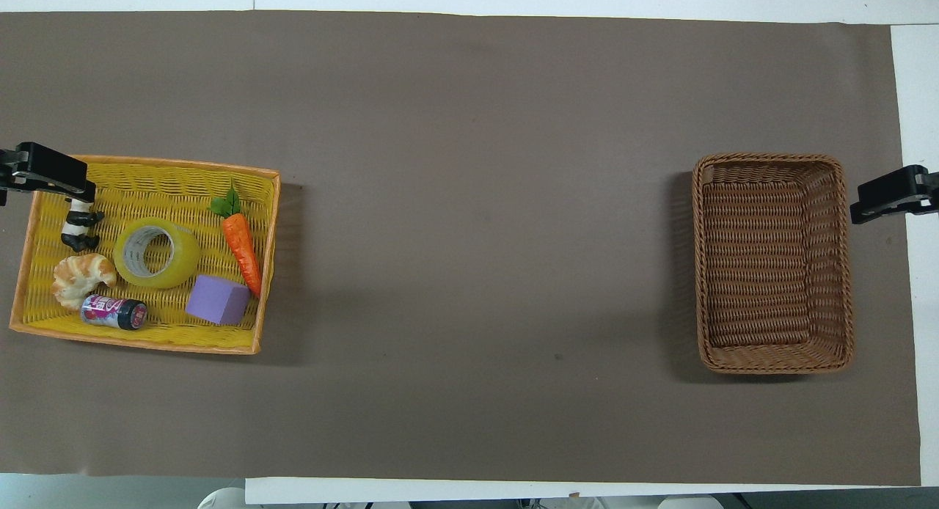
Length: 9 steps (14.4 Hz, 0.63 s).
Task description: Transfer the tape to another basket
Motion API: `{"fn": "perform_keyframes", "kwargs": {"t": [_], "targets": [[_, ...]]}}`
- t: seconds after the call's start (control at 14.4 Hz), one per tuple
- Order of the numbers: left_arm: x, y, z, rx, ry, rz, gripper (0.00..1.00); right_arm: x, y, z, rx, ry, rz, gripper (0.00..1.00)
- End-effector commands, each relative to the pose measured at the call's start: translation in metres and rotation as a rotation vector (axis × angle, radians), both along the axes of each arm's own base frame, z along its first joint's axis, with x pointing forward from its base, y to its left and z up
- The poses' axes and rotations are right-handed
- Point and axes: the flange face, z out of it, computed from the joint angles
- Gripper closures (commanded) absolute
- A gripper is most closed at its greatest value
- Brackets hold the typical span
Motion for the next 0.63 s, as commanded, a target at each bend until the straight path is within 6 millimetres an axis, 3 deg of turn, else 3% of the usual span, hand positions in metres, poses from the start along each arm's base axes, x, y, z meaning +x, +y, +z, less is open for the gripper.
{"fn": "perform_keyframes", "kwargs": {"t": [0.0, 0.35, 0.42, 0.49, 0.56], "targets": [[-0.005, -0.002, -0.001, 0.014, 0.013, 0.004, 0.00, -0.006, -0.001, 0.001, -0.006, 0.006, 0.021, 0.01], [-0.005, 0.004, -0.002, 0.015, 0.011, 0.028, 0.00, -0.006, -0.001, 0.001, -0.007, 0.004, 0.021, 0.01], [-0.006, 0.008, -0.006, 0.016, 0.013, 0.034, 0.00, -0.006, -0.001, 0.001, -0.008, 0.006, 0.021, 0.01], [-0.009, 0.025, -0.013, 0.016, 0.009, 0.055, 0.00, -0.006, -0.001, 0.001, -0.006, 0.006, 0.021, 0.01], [-0.020, 0.033, -0.029, 0.020, 0.015, 0.065, 0.00, -0.006, -0.001, 0.001, -0.007, 0.004, 0.021, 0.01]]}}
